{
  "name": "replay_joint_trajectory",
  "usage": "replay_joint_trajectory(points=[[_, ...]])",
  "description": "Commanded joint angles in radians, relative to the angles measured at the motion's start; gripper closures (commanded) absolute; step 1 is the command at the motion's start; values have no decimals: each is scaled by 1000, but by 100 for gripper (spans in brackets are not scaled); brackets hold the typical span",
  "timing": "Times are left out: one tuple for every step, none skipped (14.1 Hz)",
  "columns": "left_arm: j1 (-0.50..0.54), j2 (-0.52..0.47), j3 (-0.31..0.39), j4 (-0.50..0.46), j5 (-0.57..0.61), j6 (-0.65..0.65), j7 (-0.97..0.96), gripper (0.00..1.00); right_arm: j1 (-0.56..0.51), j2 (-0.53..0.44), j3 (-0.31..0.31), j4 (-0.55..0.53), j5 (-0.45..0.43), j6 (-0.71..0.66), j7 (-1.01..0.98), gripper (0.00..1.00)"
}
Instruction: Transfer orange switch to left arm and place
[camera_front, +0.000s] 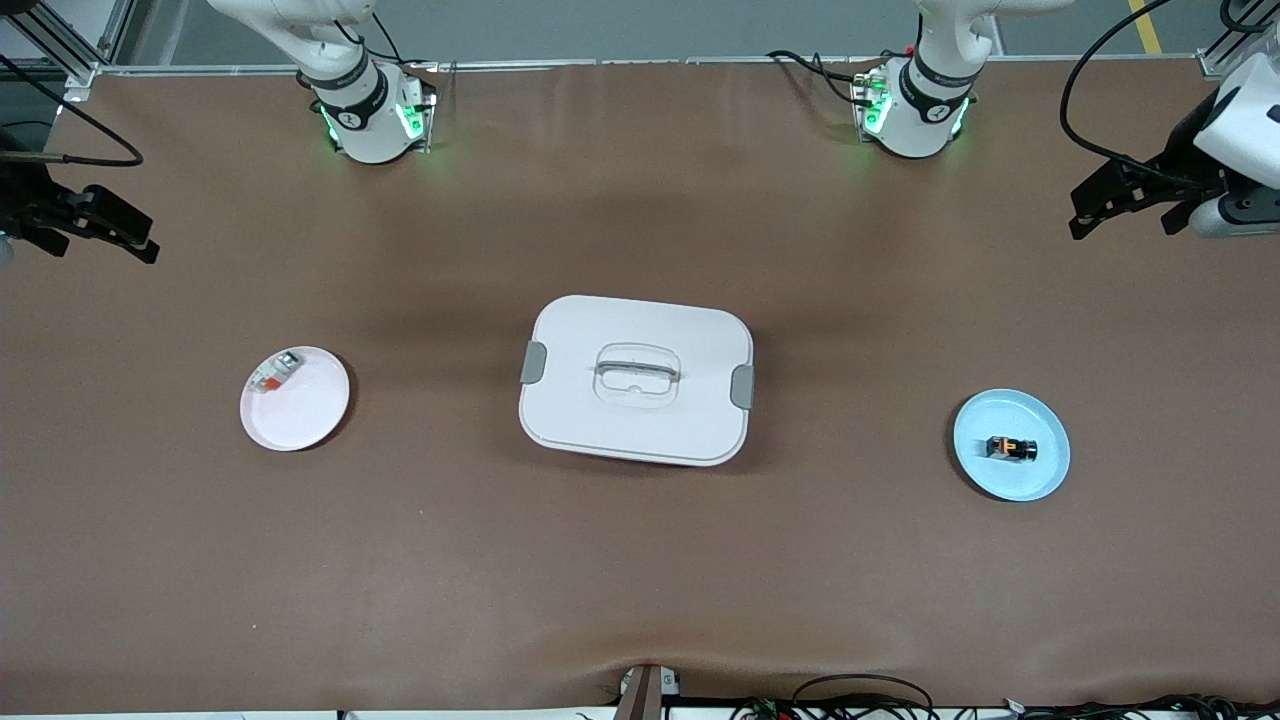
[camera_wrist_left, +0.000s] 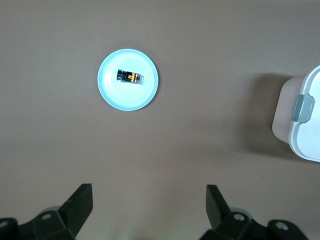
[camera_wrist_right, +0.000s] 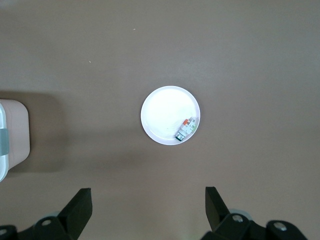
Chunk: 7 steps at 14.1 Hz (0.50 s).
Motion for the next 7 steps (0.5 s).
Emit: replay_joint_trajectory(points=[[5, 2, -1, 27, -18, -5, 17, 0, -21, 10, 21, 24, 2, -18, -5, 0], [8, 2, -1, 27, -18, -5, 9, 0, -21, 10, 22, 24, 2, -18, -5, 0], [10, 2, 0, 28, -16, -5, 6, 0, -18, 10, 24, 22, 2, -18, -3, 0], [11, 2, 2, 28, -16, -6, 6, 0, -16, 10, 25, 22, 2, -18, -3, 0], [11, 2, 2, 33, -16, -8, 8, 0, -14, 10, 27, 22, 2, -18, -3, 0], [11, 2, 2, 37, -15, -9, 11, 0, -13, 10, 25, 22, 2, -18, -3, 0], [13, 2, 2, 37, -15, -9, 15, 0, -14, 10, 25, 24, 2, -18, -3, 0]])
